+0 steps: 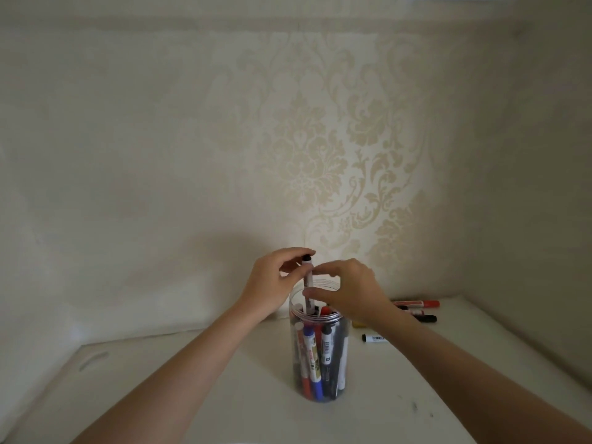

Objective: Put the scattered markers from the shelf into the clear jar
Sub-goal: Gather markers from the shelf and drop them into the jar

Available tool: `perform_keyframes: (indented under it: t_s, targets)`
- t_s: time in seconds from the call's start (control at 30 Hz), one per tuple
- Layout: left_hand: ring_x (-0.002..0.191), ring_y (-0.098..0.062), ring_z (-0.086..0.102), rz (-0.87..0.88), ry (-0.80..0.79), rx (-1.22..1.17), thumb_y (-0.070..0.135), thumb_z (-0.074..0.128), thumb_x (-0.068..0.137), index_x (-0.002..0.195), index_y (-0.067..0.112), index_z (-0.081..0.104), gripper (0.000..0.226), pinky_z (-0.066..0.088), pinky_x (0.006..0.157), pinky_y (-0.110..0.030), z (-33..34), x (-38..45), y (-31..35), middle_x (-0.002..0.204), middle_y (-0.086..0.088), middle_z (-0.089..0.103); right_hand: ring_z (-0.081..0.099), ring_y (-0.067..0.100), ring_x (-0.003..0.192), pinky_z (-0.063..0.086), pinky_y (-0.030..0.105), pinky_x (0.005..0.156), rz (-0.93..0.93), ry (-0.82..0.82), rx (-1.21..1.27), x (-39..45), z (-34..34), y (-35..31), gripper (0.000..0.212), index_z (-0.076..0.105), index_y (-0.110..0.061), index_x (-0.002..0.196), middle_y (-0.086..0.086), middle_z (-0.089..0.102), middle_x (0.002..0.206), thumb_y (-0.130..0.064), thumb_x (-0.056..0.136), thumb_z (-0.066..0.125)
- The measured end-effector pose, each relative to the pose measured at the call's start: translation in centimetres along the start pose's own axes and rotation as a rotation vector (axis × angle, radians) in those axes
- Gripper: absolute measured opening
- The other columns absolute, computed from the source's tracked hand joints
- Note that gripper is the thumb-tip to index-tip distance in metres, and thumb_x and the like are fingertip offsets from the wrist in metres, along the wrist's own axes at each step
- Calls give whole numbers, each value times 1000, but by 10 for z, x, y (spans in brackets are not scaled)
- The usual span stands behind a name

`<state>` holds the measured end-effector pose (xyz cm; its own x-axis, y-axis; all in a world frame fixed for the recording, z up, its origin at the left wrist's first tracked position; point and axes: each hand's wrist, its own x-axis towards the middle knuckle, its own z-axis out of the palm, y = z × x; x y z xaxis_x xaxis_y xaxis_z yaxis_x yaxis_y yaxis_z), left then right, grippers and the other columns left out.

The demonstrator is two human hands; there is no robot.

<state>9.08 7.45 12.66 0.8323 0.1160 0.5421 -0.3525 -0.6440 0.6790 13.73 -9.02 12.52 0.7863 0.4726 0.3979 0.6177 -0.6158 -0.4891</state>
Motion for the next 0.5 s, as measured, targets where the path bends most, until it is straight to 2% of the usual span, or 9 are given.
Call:
perform_keyframes:
  t_s: [0.03, 0.1, 0.17, 0.2, 0.3, 0.37, 0.43, 0.5]
  targets:
    - [88, -2, 68, -12, 10, 39, 21, 68, 90, 113, 24, 72, 23, 49, 81, -12, 0, 1, -1, 99, 10, 74, 59, 5, 100, 47, 34, 91, -13, 53, 2, 0, -5, 6, 38, 67, -36, 108, -17, 67, 112, -58, 76, 62]
    - [88, -3, 67, -63, -2, 98, 27, 68, 90, 111, 25, 73, 22, 46, 76, -6, -2, 5, 0, 97, 10, 74, 59, 1, 90, 48, 22, 78, 38, 150, 92, -2, -19, 25, 24, 68, -33, 105, -16, 66, 108, -44, 84, 61]
    - [83, -4, 67, -111, -41, 165, 30, 69, 88, 106, 25, 75, 20, 43, 70, -3, -5, 12, 3, 94, 10, 75, 59, 0, 82, 45, 14, 67, 134, 175, 128, -10, -26, 55, 17, 69, -26, 103, -12, 67, 100, -27, 88, 59]
    - [81, -4, 66, -130, -65, 203, 31, 69, 87, 104, 25, 75, 19, 42, 68, -5, -6, 16, 6, 91, 10, 75, 61, 2, 81, 45, 15, 67, 192, 156, 112, -16, -25, 73, 16, 69, -24, 101, -11, 68, 97, -22, 88, 59]
    - [77, -6, 64, -169, -99, 314, 32, 71, 83, 94, 24, 73, 14, 39, 64, -12, -4, 25, 16, 84, 7, 73, 66, 16, 85, 52, 28, 76, 373, 100, 26, -36, -10, 119, 16, 70, -24, 93, -2, 73, 96, -17, 82, 61]
    - [74, -7, 62, -185, -95, 343, 32, 73, 81, 88, 23, 69, 12, 41, 63, -16, 0, 27, 22, 79, 7, 72, 64, 22, 95, 51, 35, 85, 456, 31, -107, -49, 0, 140, 26, 67, -24, 105, 0, 69, 103, -20, 81, 59]
    - [71, -5, 62, -190, -91, 360, 35, 75, 80, 85, 23, 67, 15, 41, 62, -16, -1, 24, 24, 77, 7, 71, 55, 21, 110, 43, 38, 93, 486, -72, -241, -64, 6, 150, 36, 54, -24, 121, 0, 56, 121, -26, 86, 56]
    - [70, -4, 61, -186, -128, 399, 40, 77, 78, 83, 23, 67, 21, 42, 61, -17, -6, 18, 21, 77, 8, 71, 53, 20, 114, 41, 39, 93, 457, -44, -229, -73, 11, 155, 41, 49, -24, 127, 0, 50, 130, -28, 87, 56]
